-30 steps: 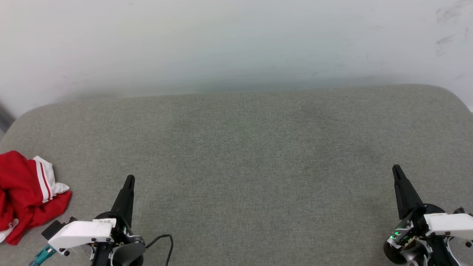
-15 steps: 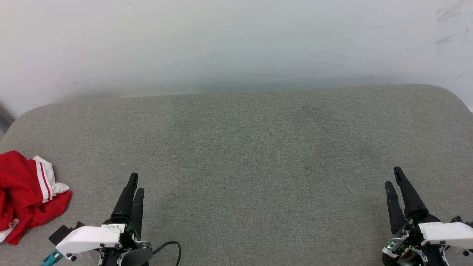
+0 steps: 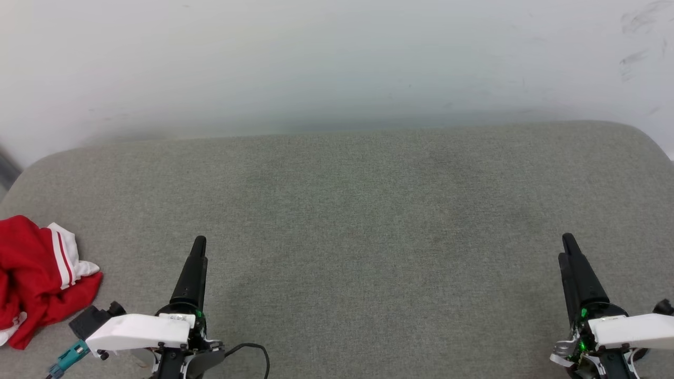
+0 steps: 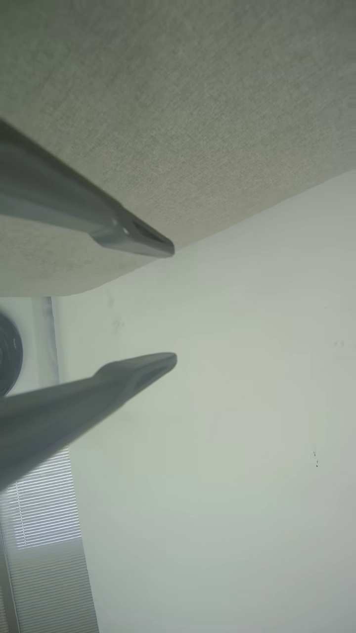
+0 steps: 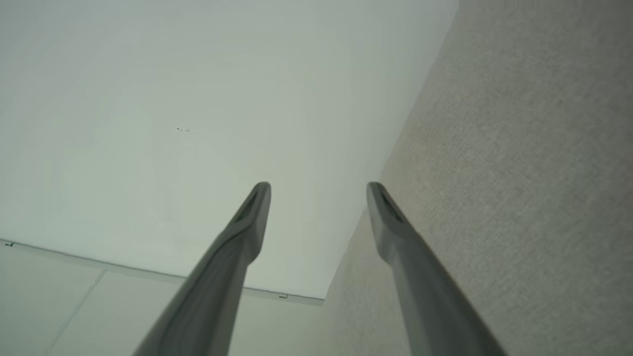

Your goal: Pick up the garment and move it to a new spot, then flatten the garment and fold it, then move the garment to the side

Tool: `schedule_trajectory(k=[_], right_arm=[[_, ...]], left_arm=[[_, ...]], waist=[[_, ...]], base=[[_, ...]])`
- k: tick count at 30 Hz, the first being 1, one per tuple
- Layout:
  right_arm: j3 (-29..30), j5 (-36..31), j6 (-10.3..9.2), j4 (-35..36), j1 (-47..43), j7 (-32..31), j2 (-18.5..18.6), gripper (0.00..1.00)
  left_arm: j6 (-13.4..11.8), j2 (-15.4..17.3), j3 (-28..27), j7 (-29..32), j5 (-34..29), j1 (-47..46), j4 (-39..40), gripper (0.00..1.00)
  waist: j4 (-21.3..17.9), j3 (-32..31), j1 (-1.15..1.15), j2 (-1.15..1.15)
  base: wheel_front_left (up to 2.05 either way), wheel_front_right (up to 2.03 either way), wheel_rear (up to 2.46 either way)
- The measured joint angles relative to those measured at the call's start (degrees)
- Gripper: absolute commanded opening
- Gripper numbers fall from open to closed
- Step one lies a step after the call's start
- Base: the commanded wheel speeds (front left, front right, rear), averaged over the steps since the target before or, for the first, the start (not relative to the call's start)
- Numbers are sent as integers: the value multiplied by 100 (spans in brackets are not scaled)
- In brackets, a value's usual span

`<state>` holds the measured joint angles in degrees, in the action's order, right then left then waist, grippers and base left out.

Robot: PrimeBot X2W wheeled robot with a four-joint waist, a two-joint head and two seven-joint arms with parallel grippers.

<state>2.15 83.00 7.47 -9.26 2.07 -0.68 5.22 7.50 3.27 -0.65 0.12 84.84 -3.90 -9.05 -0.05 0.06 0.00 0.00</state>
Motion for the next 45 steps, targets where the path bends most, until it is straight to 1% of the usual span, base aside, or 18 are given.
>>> schedule_trajectory(k=[7, 16, 21, 32, 45], right_arm=[[-18, -971, 0, 88, -9, 178, 20, 100], [27, -2864, 1, 272, -85, 249, 23, 100], [-30, -3574, 1, 412, -115, 269, -2, 100], [-51, -4689, 1, 588, -221, 319, -2, 100], [-83, -5687, 1, 764, -275, 325, 10, 100]], left_arm=[[0, 34, 51, -152, -1154, 10, 9, 100], [0, 32, 104, -339, -2460, 28, 176, 100], [0, 34, 92, -435, -3092, 115, 241, 100], [-1, 93, 94, -623, -4317, 136, 347, 100], [-1, 132, 81, -837, -5230, 232, 401, 100]], waist=[[2, -13, 0, 0], [4, -20, 0, 0], [3, -20, 0, 0], [23, -10, 0, 0], [30, -13, 0, 0]], base=[[0, 0, 0], [0, 0, 0], [0, 0, 0], [0, 0, 0], [0, 0, 0]])
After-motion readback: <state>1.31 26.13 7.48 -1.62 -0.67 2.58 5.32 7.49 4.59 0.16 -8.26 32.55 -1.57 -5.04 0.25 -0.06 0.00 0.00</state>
